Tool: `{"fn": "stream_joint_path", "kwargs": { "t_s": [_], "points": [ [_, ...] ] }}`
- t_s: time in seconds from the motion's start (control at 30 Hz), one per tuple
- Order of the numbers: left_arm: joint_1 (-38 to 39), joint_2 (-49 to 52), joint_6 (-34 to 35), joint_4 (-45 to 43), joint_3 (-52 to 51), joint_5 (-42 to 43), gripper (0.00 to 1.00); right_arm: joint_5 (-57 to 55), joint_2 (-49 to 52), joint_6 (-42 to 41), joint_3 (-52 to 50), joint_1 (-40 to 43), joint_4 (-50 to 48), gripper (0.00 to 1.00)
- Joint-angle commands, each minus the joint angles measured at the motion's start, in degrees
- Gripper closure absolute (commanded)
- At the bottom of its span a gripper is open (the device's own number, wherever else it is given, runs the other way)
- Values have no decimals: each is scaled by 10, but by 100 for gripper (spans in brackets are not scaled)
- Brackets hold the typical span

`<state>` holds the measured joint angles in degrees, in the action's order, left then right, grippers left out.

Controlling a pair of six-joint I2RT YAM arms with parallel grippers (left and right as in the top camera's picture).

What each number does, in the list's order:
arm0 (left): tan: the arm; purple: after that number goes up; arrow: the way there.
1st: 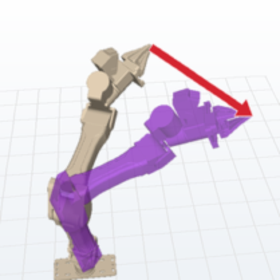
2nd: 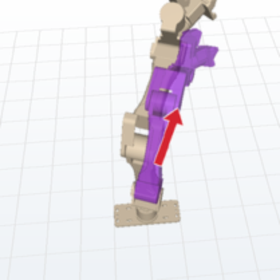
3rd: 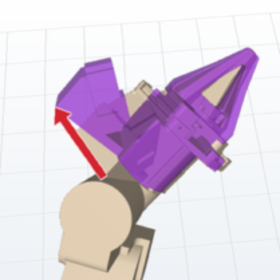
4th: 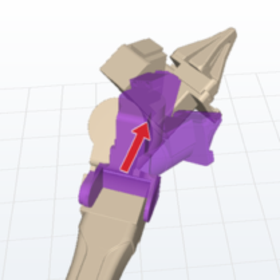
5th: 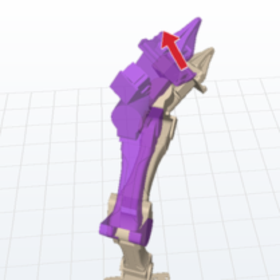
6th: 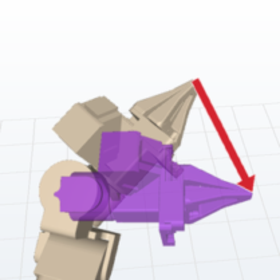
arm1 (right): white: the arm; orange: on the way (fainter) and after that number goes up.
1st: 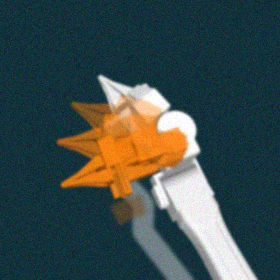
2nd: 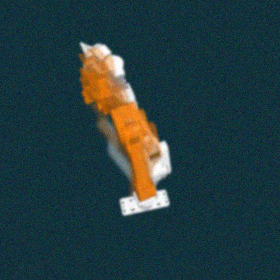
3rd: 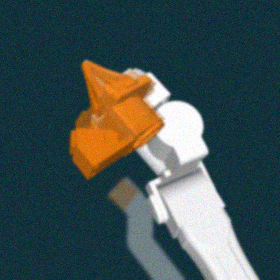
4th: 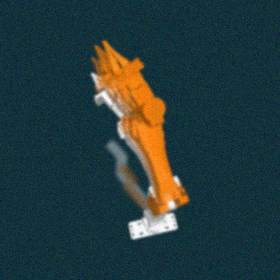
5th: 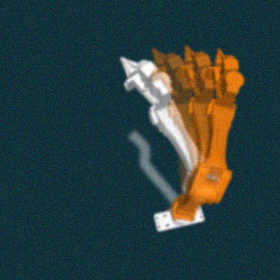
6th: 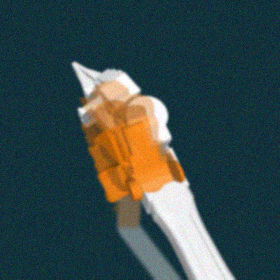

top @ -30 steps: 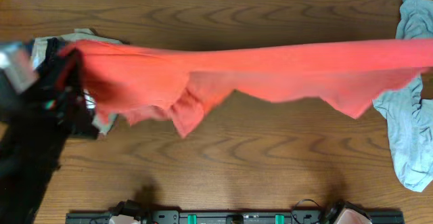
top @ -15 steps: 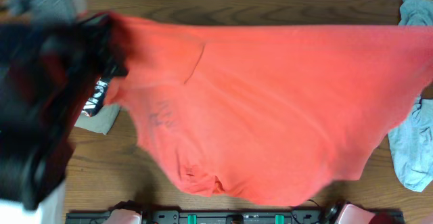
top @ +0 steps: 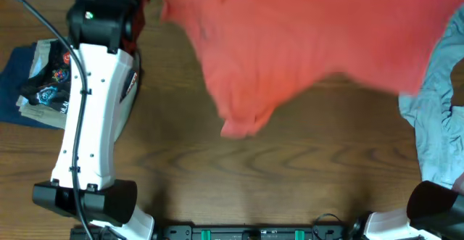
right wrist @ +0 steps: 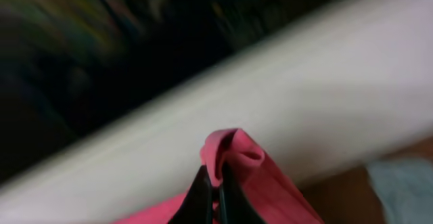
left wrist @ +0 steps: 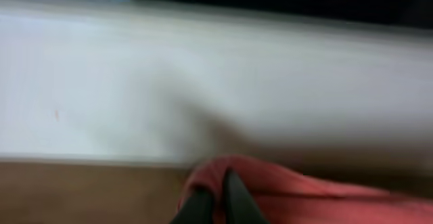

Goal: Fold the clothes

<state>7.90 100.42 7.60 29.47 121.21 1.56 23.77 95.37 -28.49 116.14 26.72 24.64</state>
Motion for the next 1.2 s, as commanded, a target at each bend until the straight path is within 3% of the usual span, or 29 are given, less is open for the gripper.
{"fn": "stream_joint_path", "kwargs": {
  "t_s": [0.0, 0.13, 0.23, 0.47, 0.63, 0.8, 1.17],
  "points": [
    [-30, -39, 21, -35, 118, -30, 94, -41, -63, -62, 15, 33, -35, 99],
    [-31, -41, 19, 24, 196, 0, 94, -78, -101, -6, 15, 42, 28, 99],
    [-31, -43, 19, 131, 201, 33, 94, -112, -107, 47, 15, 40, 124, 99],
    [-28, -12, 19, 469, 170, 60, 94, -129, -72, 149, 0, 40, 361, 99],
    [-27, 33, 19, 602, 100, 68, 94, -180, -36, 170, -61, 40, 462, 99],
    [-27, 53, 17, 617, -37, 72, 94, -189, -13, 181, -187, 40, 471, 99],
    [-17, 43, -21, 555, -390, 186, 94, -239, -13, 157, -421, 41, 453, 99]
  ]
}}
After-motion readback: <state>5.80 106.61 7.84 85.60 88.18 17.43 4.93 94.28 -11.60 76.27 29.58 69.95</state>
